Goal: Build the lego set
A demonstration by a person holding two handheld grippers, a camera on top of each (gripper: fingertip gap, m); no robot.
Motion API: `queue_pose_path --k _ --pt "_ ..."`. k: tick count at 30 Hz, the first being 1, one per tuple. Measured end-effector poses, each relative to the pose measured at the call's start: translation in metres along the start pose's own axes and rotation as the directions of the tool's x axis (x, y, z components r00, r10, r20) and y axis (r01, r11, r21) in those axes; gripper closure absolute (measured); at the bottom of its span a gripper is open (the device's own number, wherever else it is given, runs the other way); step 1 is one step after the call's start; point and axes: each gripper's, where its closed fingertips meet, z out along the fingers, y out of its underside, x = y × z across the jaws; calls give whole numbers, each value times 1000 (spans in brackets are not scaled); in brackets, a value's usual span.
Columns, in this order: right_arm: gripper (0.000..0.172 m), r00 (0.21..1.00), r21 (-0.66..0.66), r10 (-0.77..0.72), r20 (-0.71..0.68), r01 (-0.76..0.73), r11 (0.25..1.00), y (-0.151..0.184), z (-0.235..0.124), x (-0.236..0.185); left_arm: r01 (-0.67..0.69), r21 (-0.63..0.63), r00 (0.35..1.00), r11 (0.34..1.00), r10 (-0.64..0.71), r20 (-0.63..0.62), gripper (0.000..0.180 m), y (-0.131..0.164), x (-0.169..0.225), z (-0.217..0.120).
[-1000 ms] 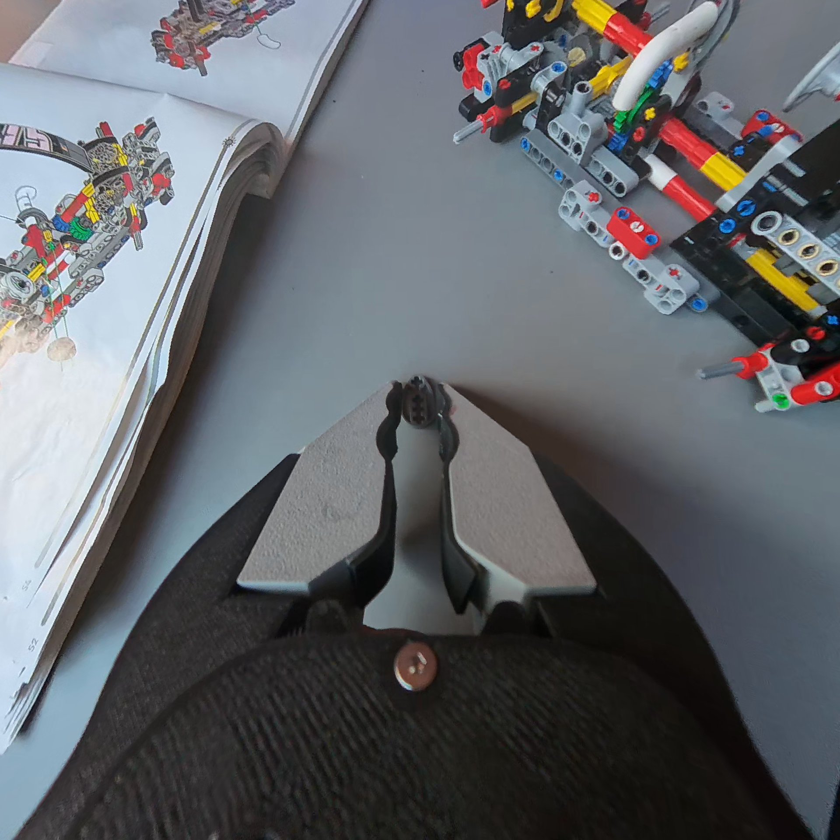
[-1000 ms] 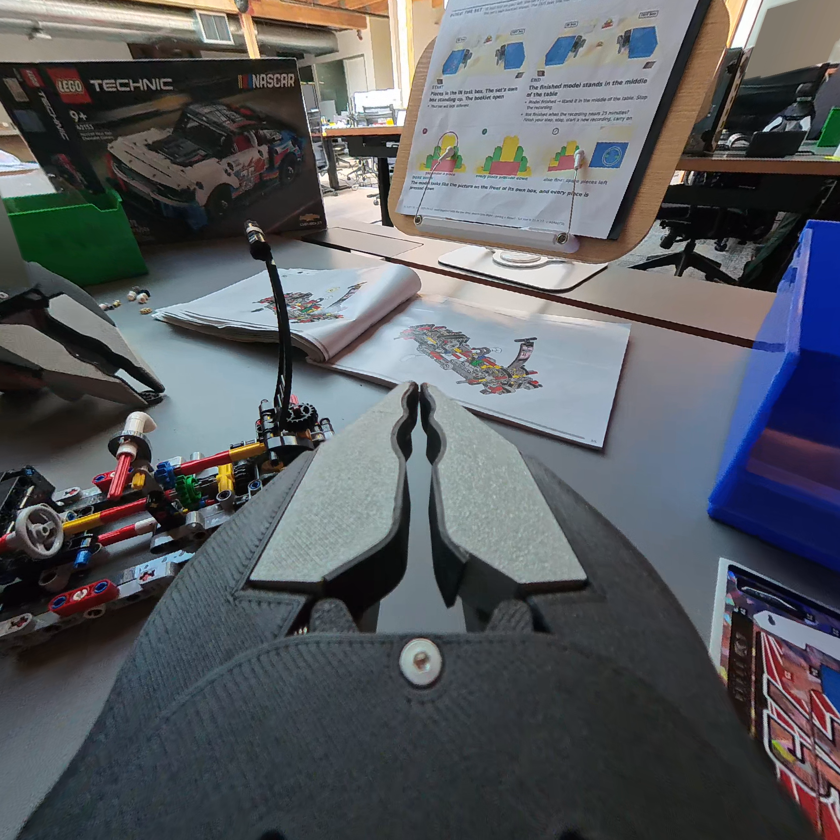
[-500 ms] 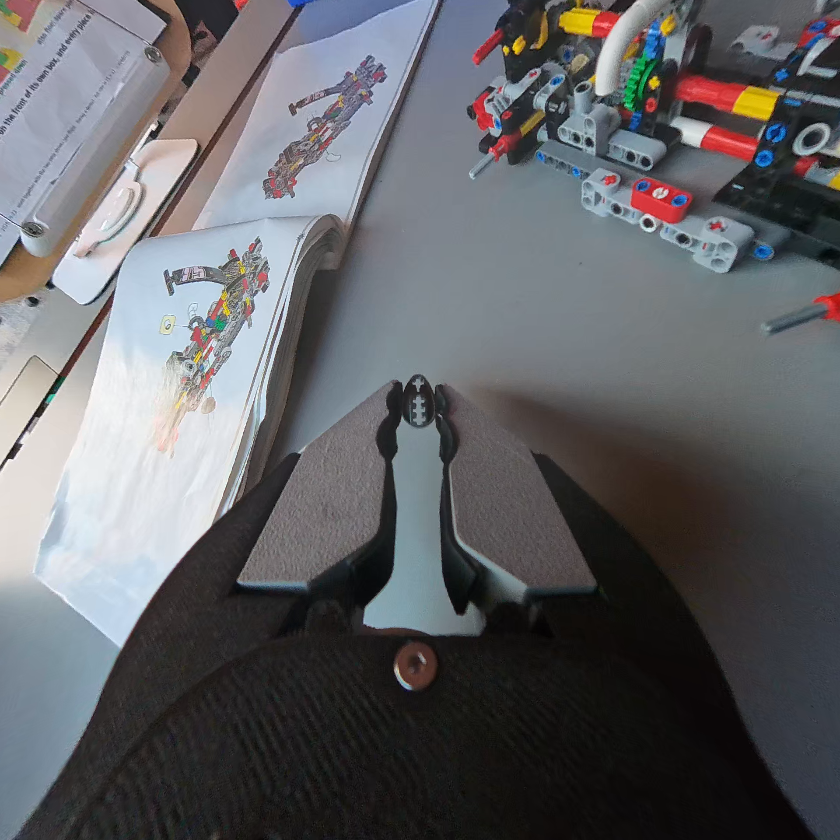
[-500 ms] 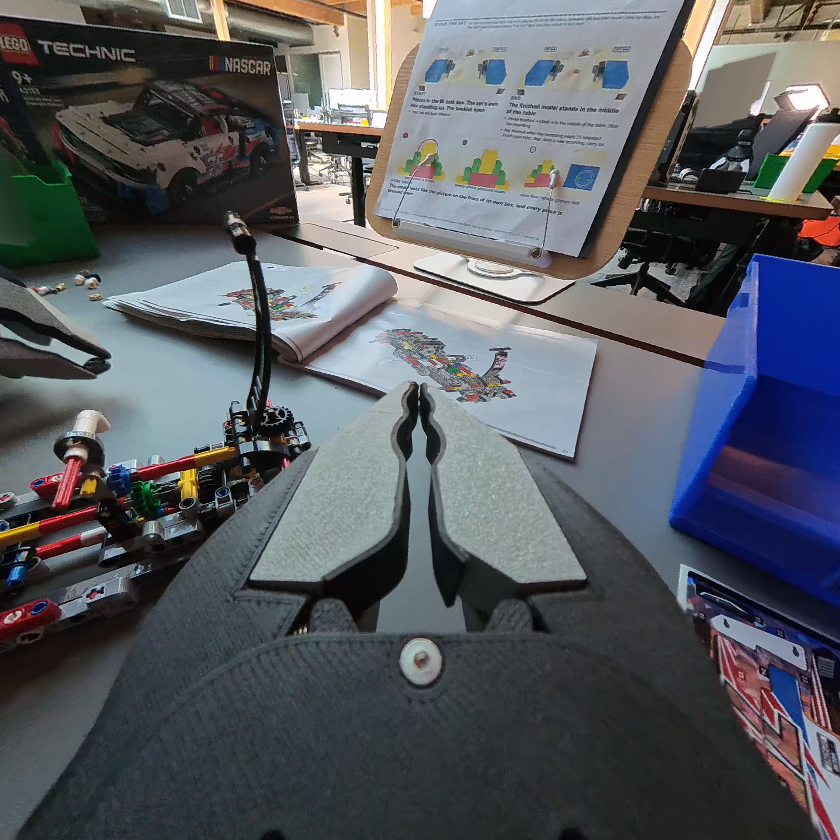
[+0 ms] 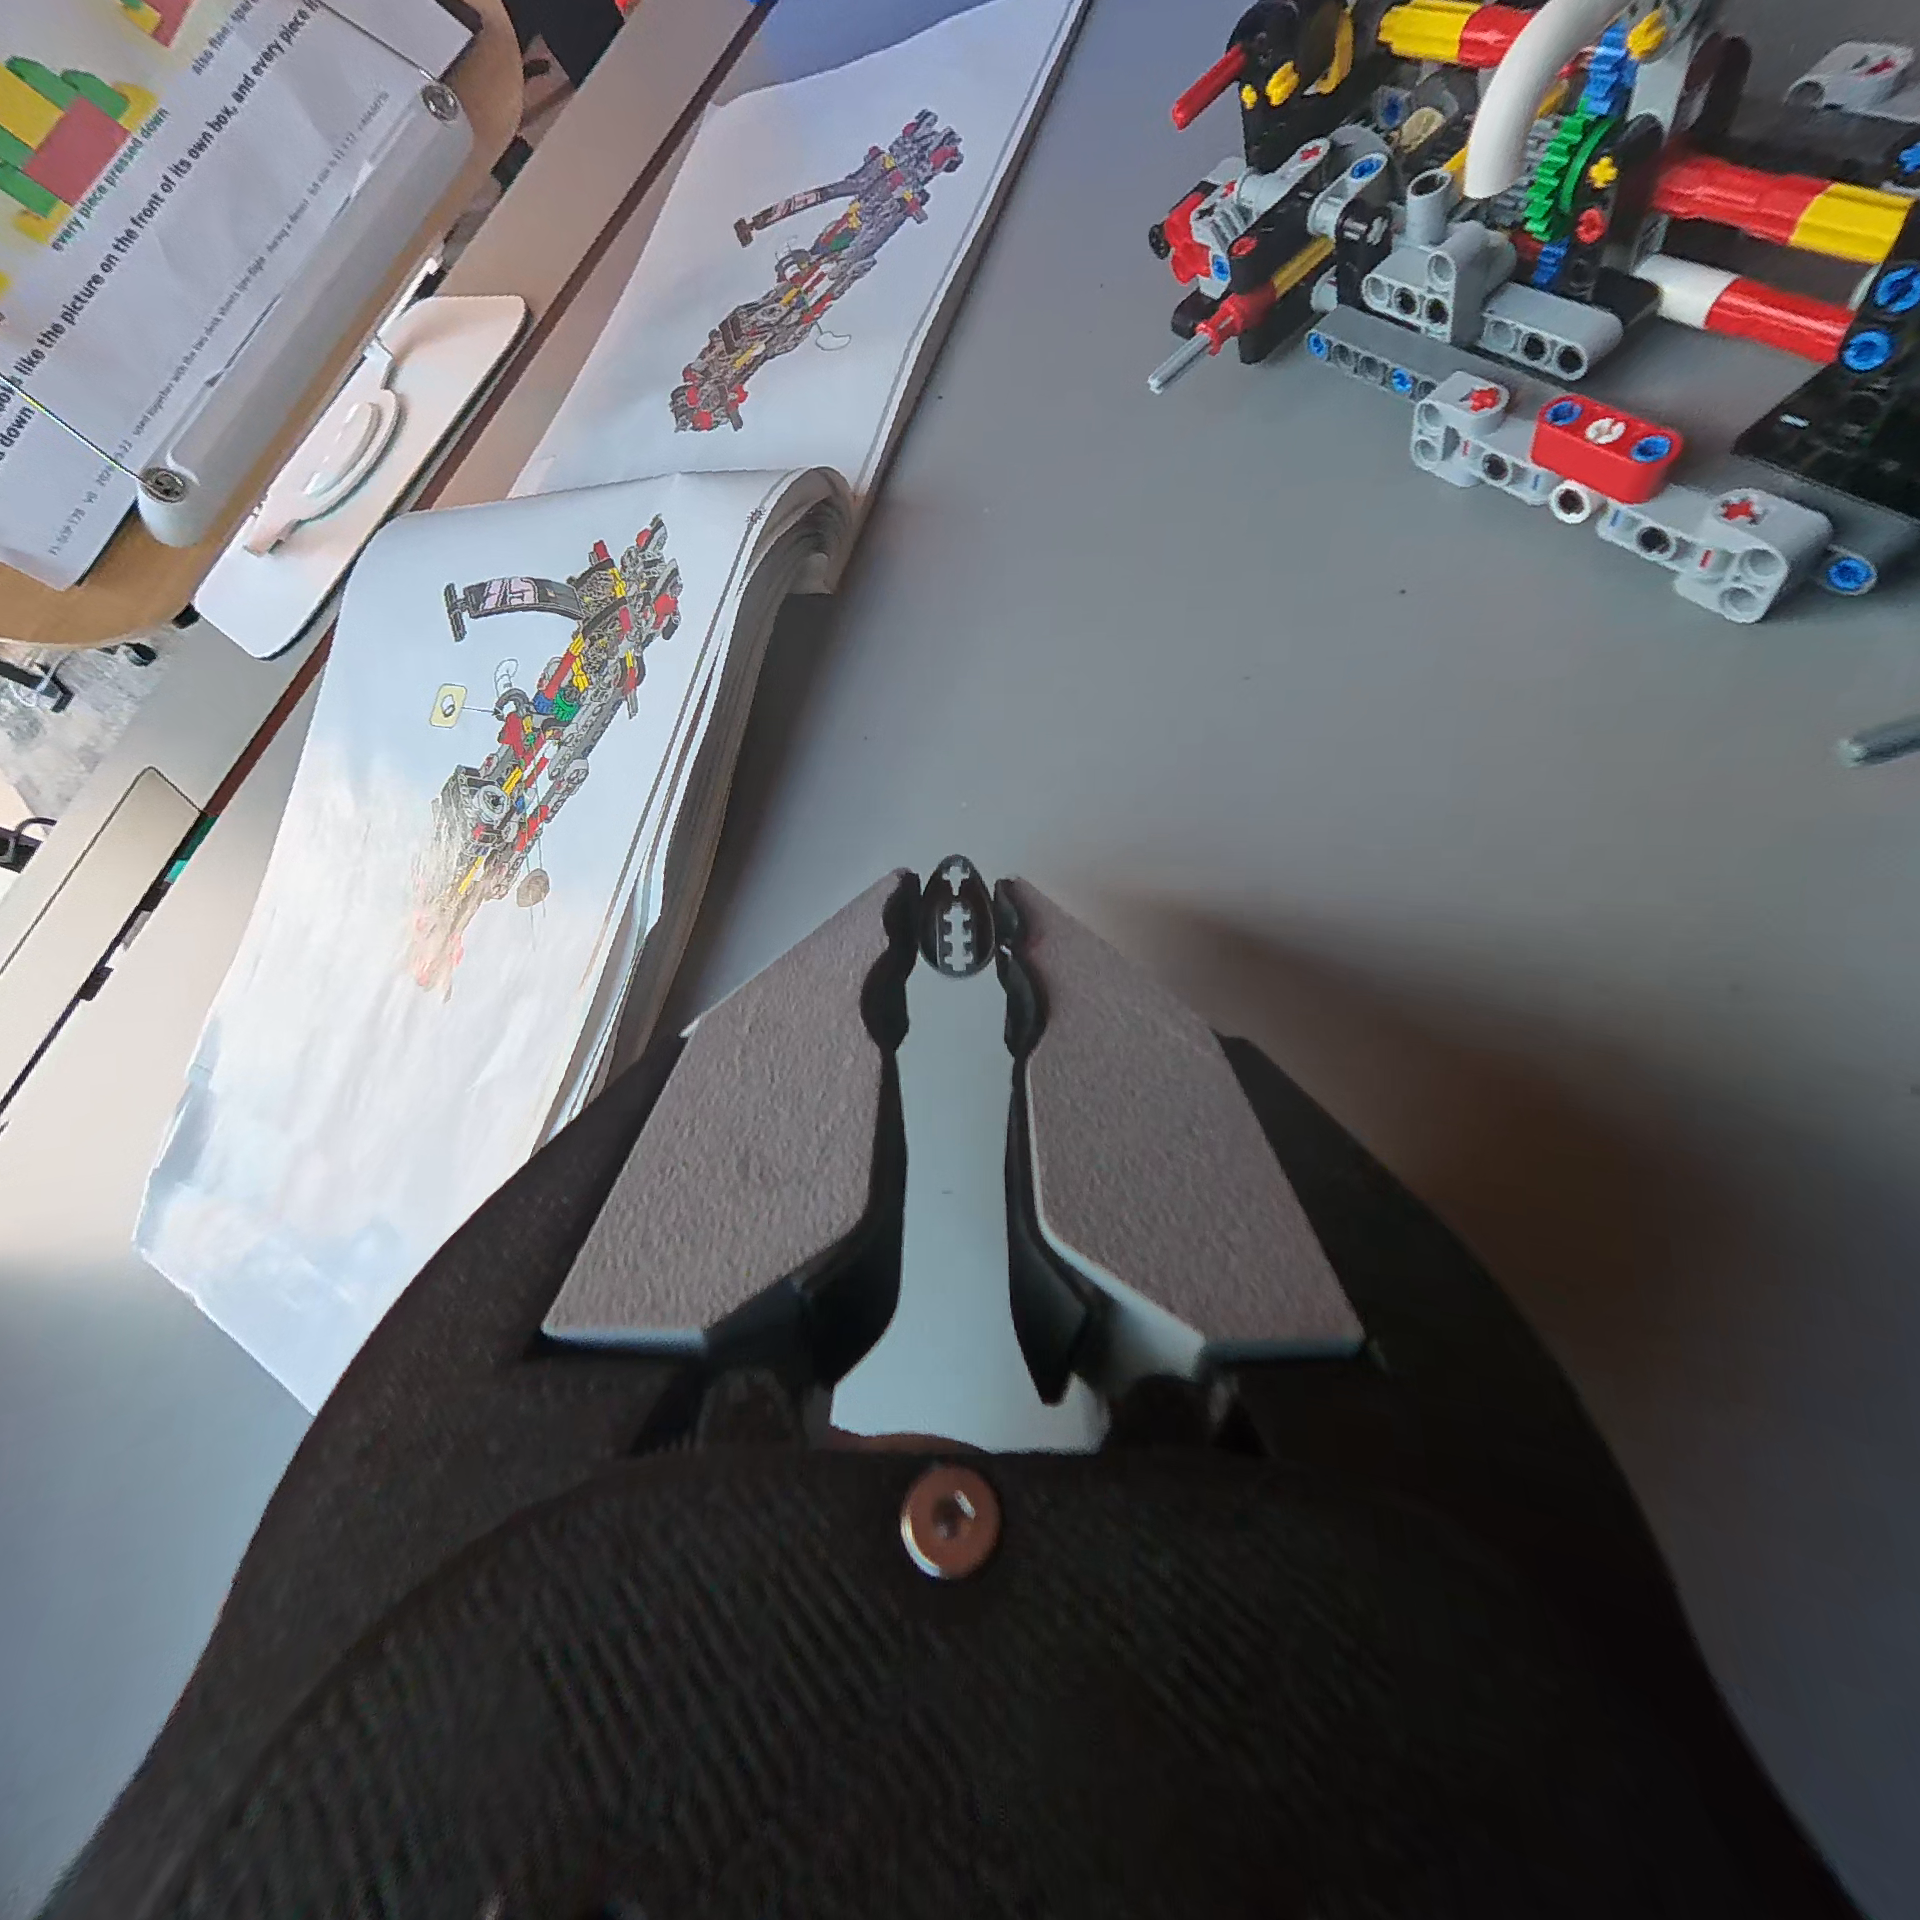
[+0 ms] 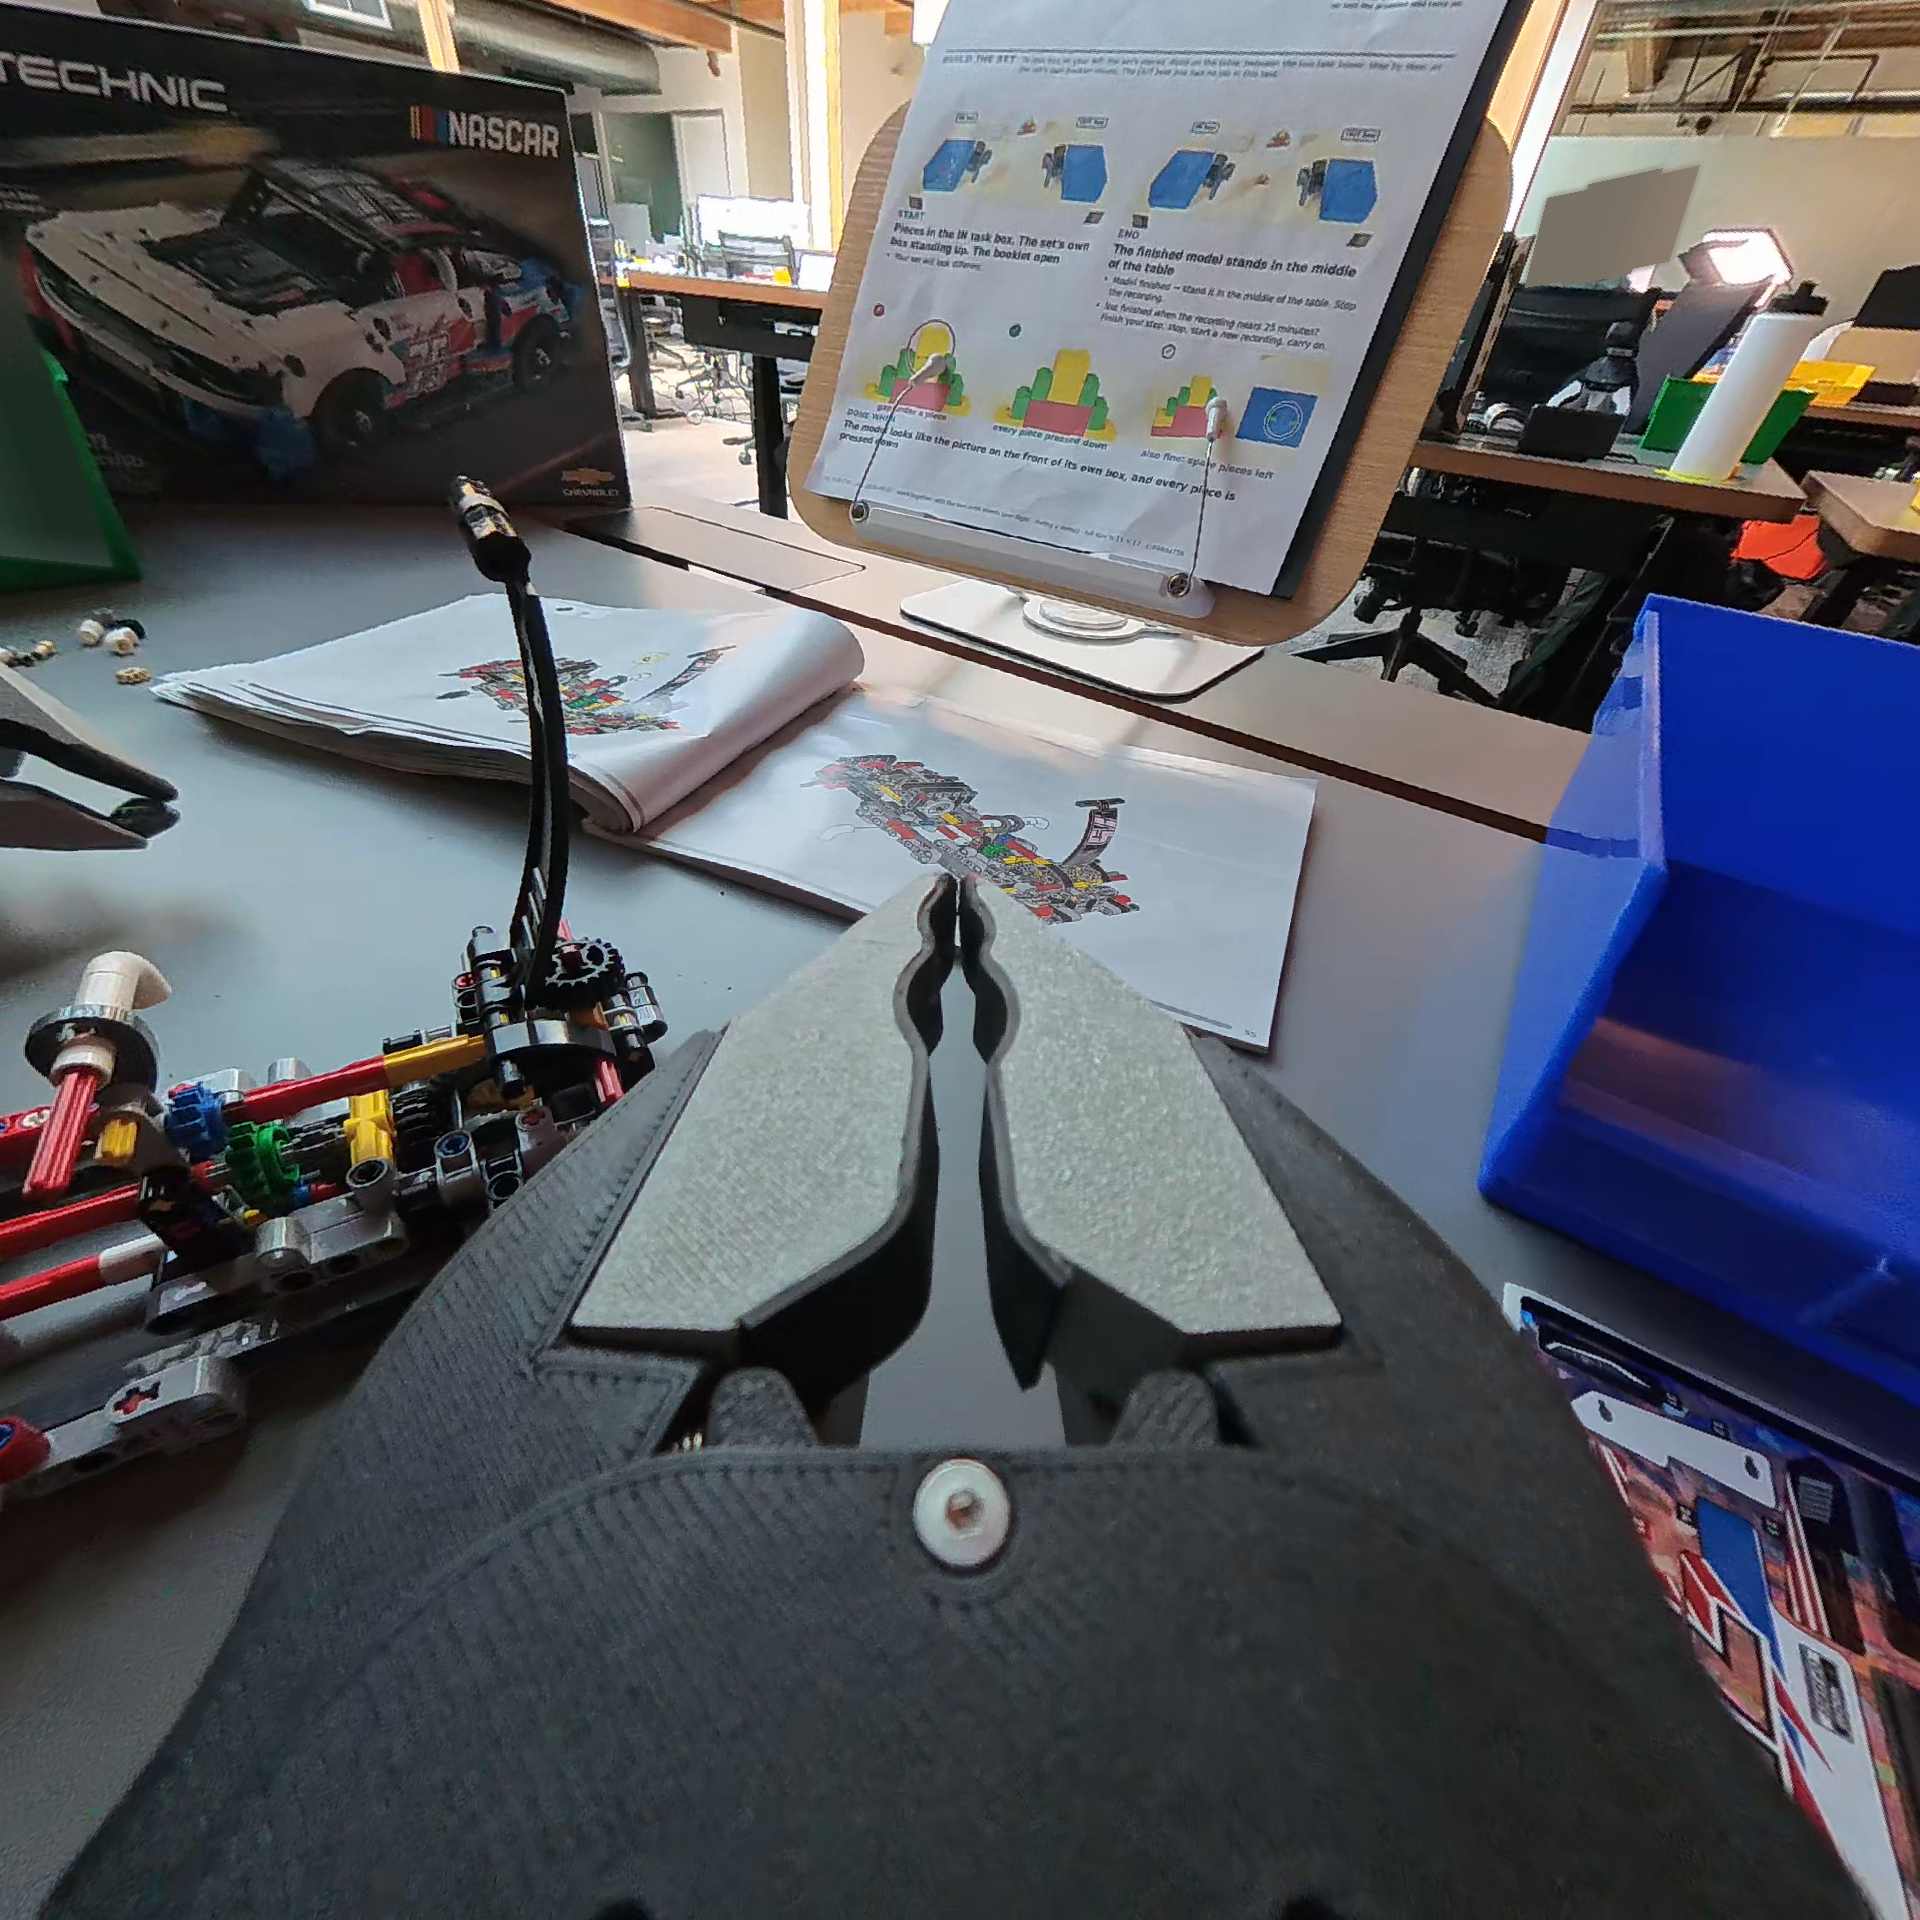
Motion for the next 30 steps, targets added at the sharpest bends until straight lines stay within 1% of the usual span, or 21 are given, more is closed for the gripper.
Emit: queue_pose_path --k 21,27,30 --pt "172 1000 -7 -20 11 20 1000 1 1 -3 -23 -16 999 1000 23 23 169 2 -2 2" --pt "172 1000 28 -8 25 7 1000 -4 -1 -4 -10 -28 998 1000 12 60 169 3 -11 5" --pt "172 999 63 15 47 -18 998 -10 -4 -7 34 2 995 999 -34 90 169 -1 -21 5"
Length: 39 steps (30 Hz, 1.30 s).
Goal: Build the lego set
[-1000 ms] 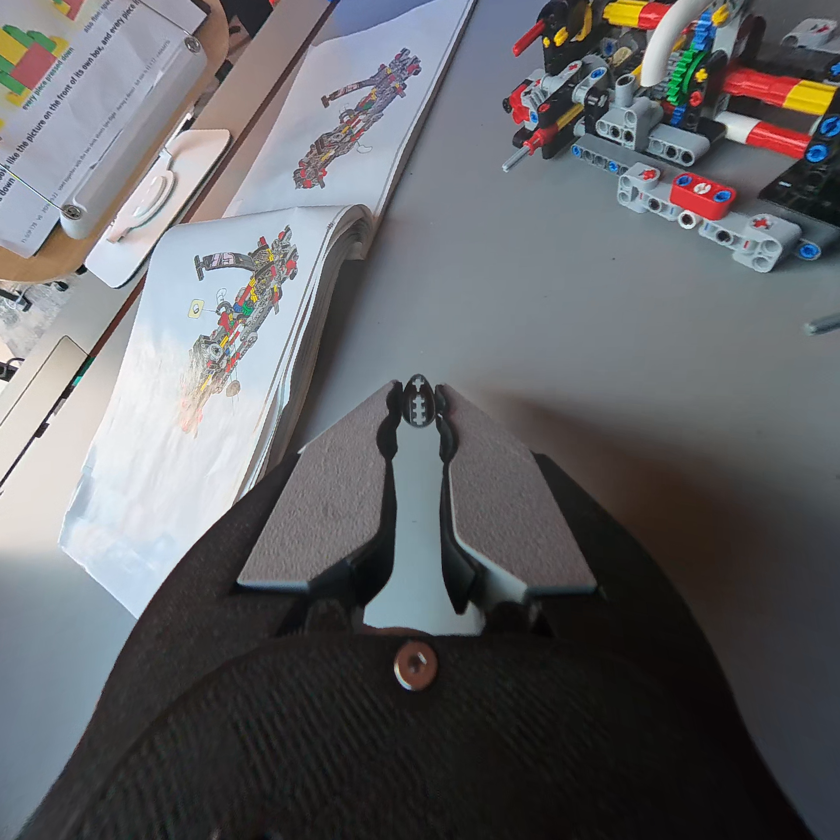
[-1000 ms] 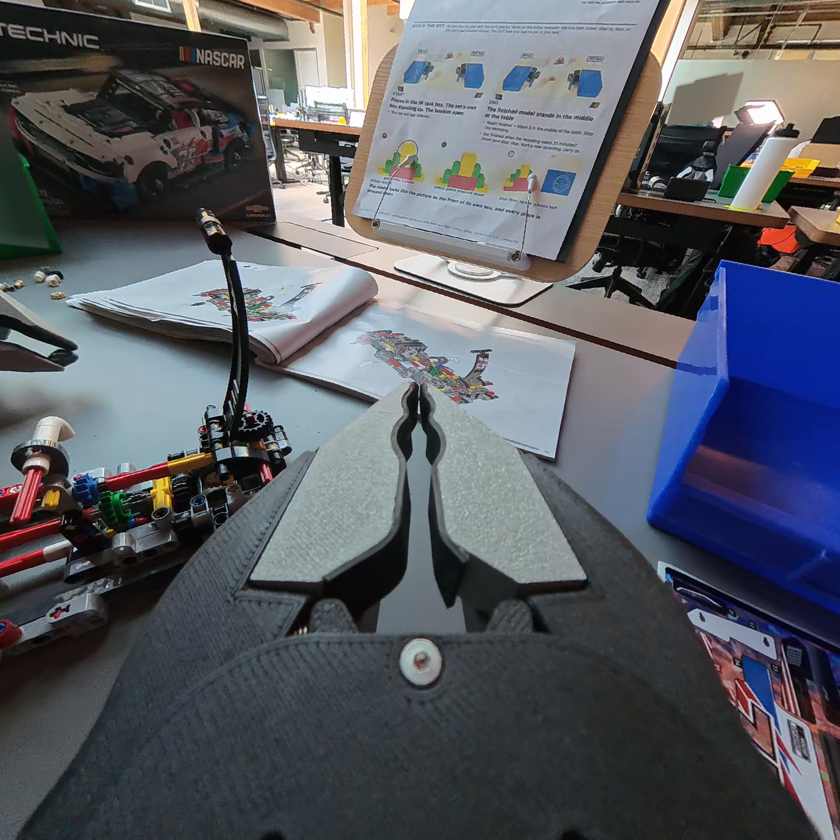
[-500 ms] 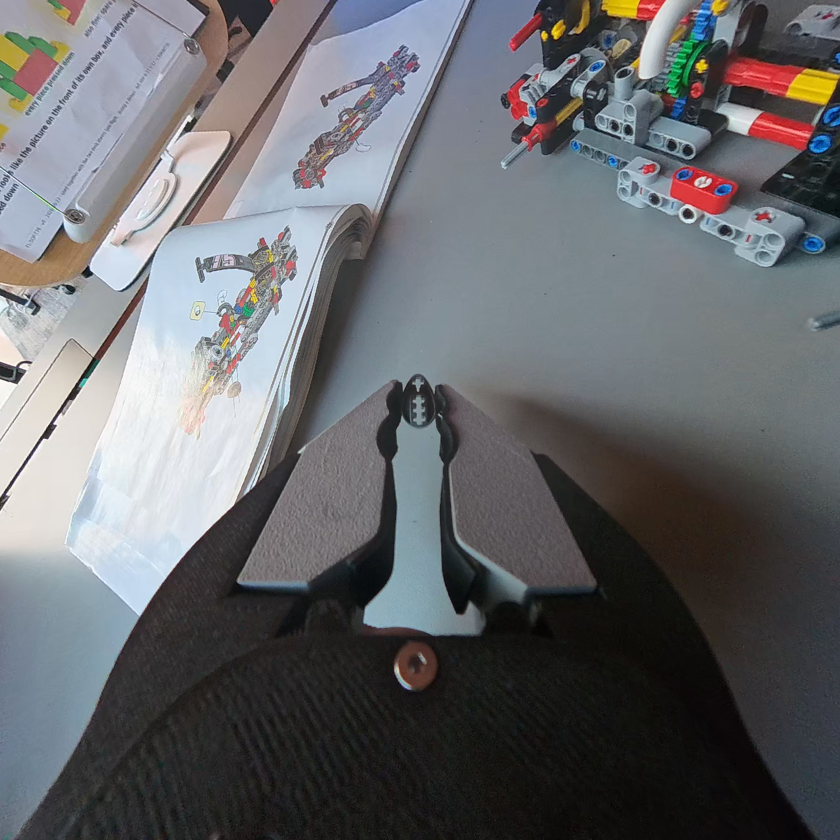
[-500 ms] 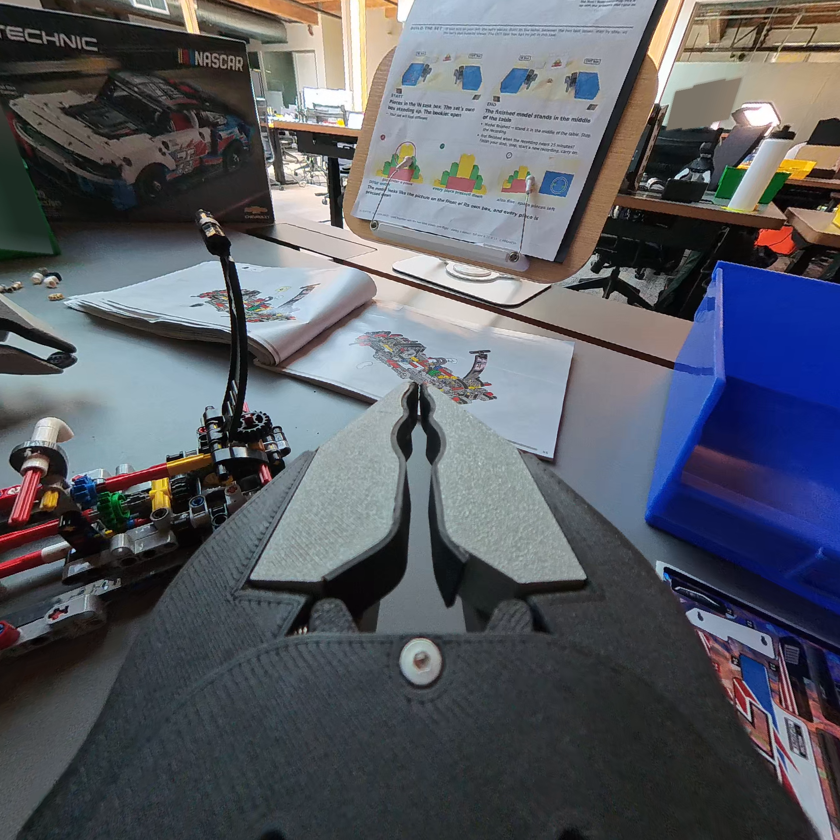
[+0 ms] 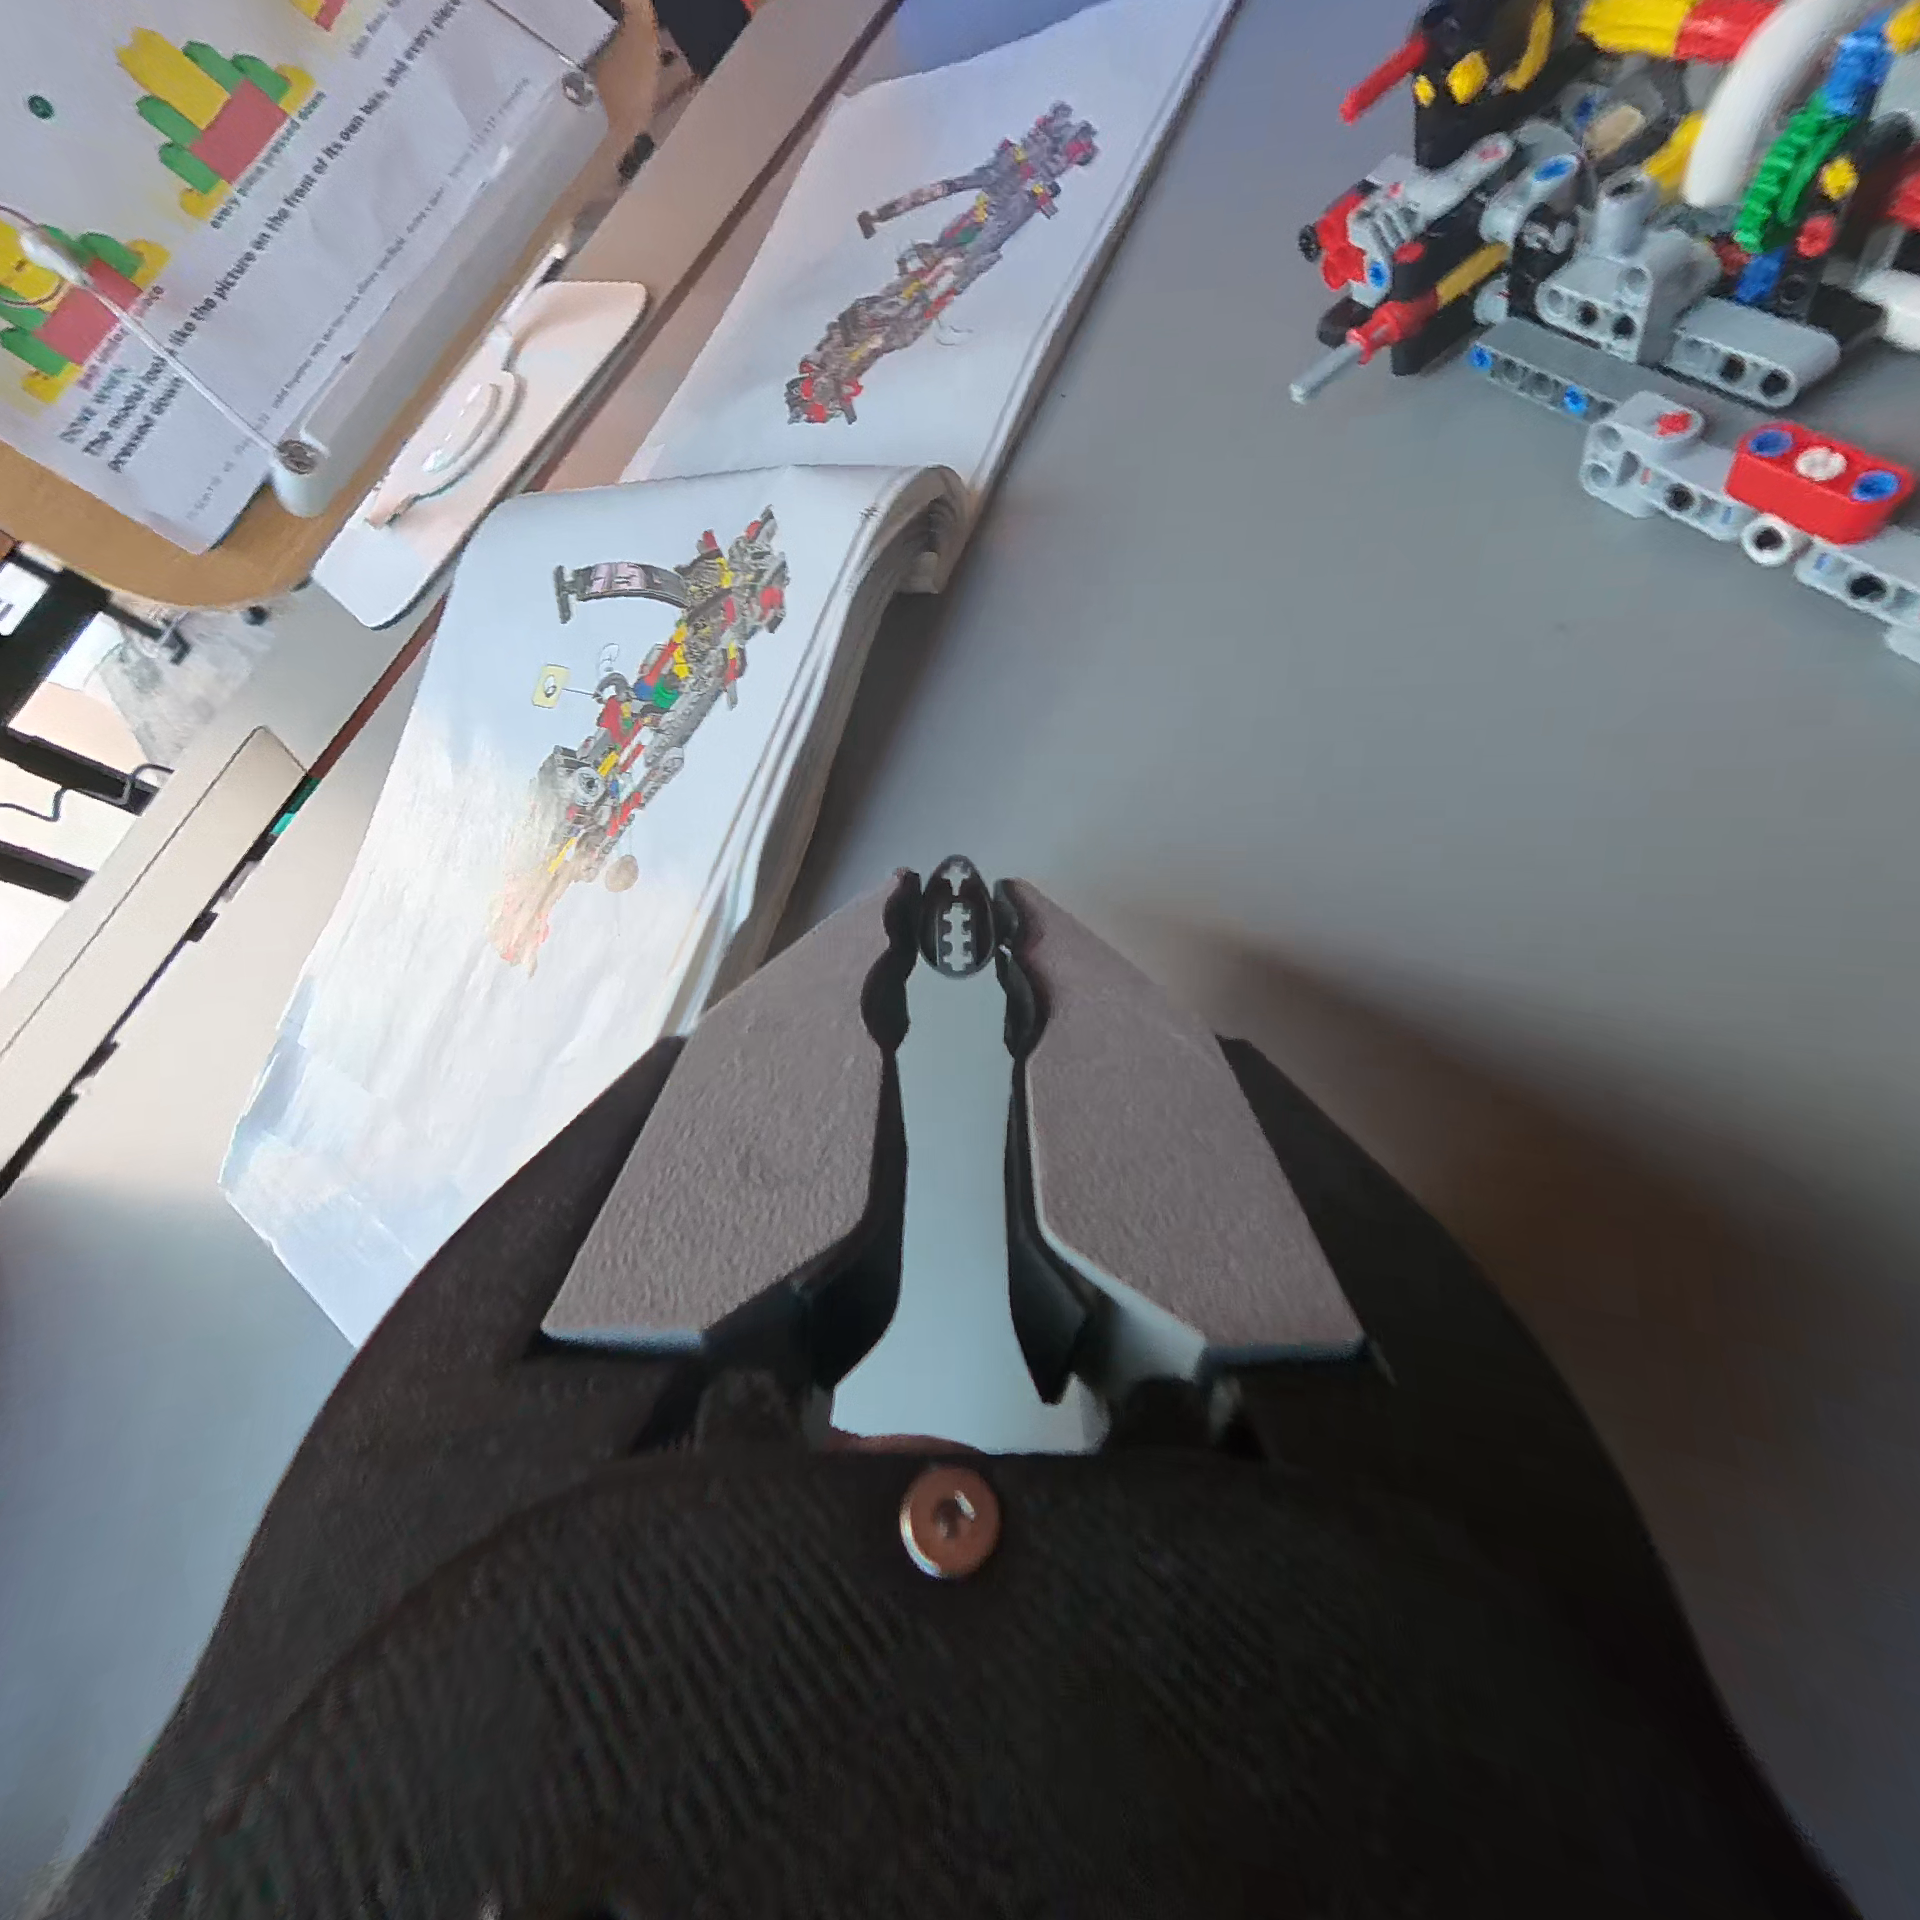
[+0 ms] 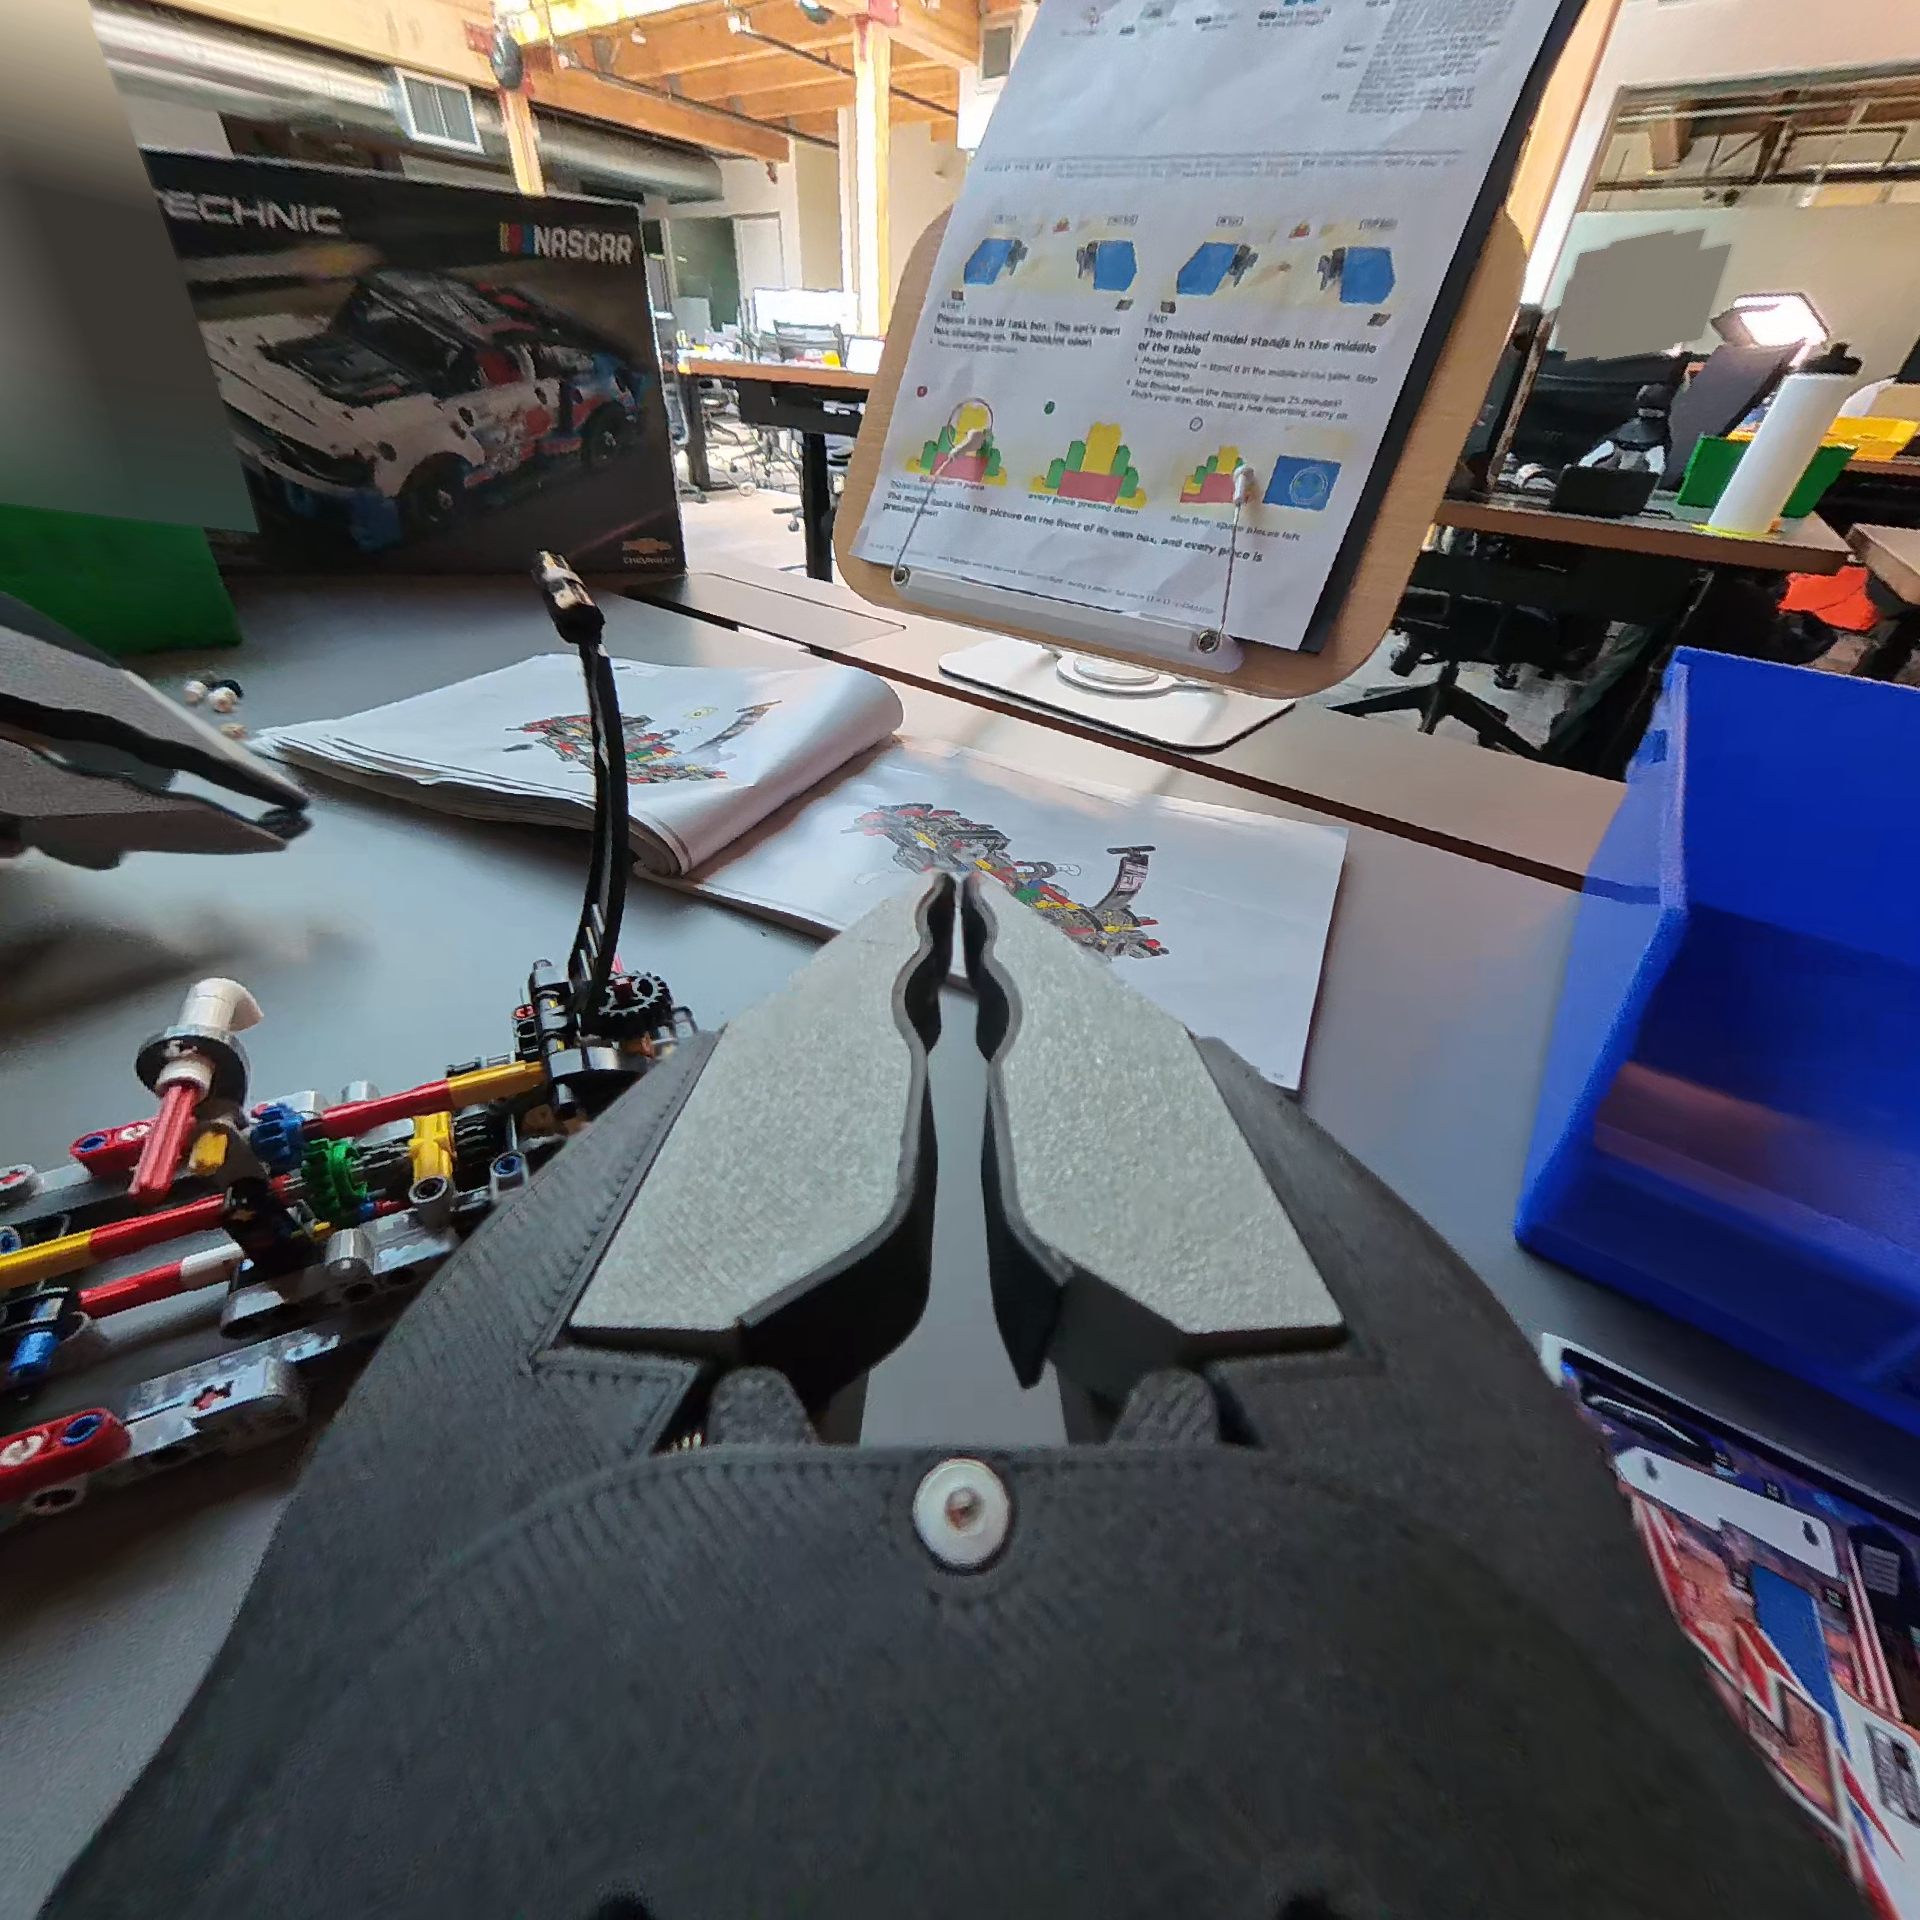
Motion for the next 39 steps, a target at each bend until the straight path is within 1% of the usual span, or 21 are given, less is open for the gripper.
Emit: queue_pose_path --k 1,3,4,7,10,12,13,14,15,16,18,19,21,22,23,24,28,30,32,36,39 --pt "172 1000 13 8 27 -8 1000 -2 0 -4 30 18 1000 999 -30 9 170 -3 -4 0" --pt "162 991 32 16 130 -21 999 -7 1 -23 112 59 994 992 -112 -4 170 -10 -10 -1" --pt "162 986 31 4 169 -9 999 -8 0 -32 161 81 987 984 -160 -18 170 -14 -11 -2" --pt "156 979 5 -102 178 102 995 -4 -6 -44 301 141 953 943 -290 -91 170 -30 -6 -6" --pt "150 970 15 -145 195 145 989 -7 -27 -57 404 172 912 898 -380 -157 169 -47 4 -15" --pt "151 966 28 -189 175 187 982 -10 -42 -63 482 205 871 852 -441 -217 169 -65 11 -25" --pt "151 964 28 -206 169 204 979 -10 -48 -66 530 216 841 820 -475 -259 169 -75 17 -31" --pt "151 961 25 -221 168 220 975 -11 -54 -71 593 220 795 775 -519 -314 170 -84 22 -36" --pt "151 956 22 -237 172 237 971 -11 -59 -77 676 215 722 705 -575 -385 169 -94 28 -41" --pt "151 949 20 -258 181 258 966 -10 -64 -85 764 197 624 615 -625 -469 170 -105 33 -47" --pt "151 927 17 -310 211 314 949 -11 -70 -107 908 113 384 404 -692 -611 169 -120 41 -55" --pt "151 911 21 -341 232 346 938 -13 -72 -120 954 56 256 296 -698 -669 169 -127 45 -58" --pt "151 870 32 -413 269 421 907 -18 -72 -146 991 -78 13 108 -663 -749 170 -140 53 -65" --pt "151 846 42 -452 284 460 887 -22 -70 -158 989 -140 -84 39 -634 -769 169 -145 56 -66" --pt "152 818 53 -486 306 496 867 -25 -68 -171 982 -190 -158 -12 -607 -779 169 -150 60 -66" --pt "152 792 62 -517 325 528 847 -28 -66 -182 973 -229 -208 -39 -586 -784 169 -154 66 -66" --pt "148 710 98 -630 316 636 766 -40 -52 -203 946 -314 -305 -80 -549 -779 169 -165 85 -66" --pt "148 684 125 -661 308 660 741 -44 -47 -209 941 -331 -317 -78 -547 -774 169 -168 93 -62" --pt "148 687 134 -649 327 646 751 -44 -43 -214 935 -348 -330 -75 -545 -771 170 -170 99 -60" --pt "147 740 133 -572 353 566 814 -47 -36 -215 928 -365 -348 -76 -531 -773 170 -172 102 -61" --pt "150 761 134 -532 371 524 841 -47 -33 -213 927 -368 -347 -70 -529 -775 169 -173 104 -59"
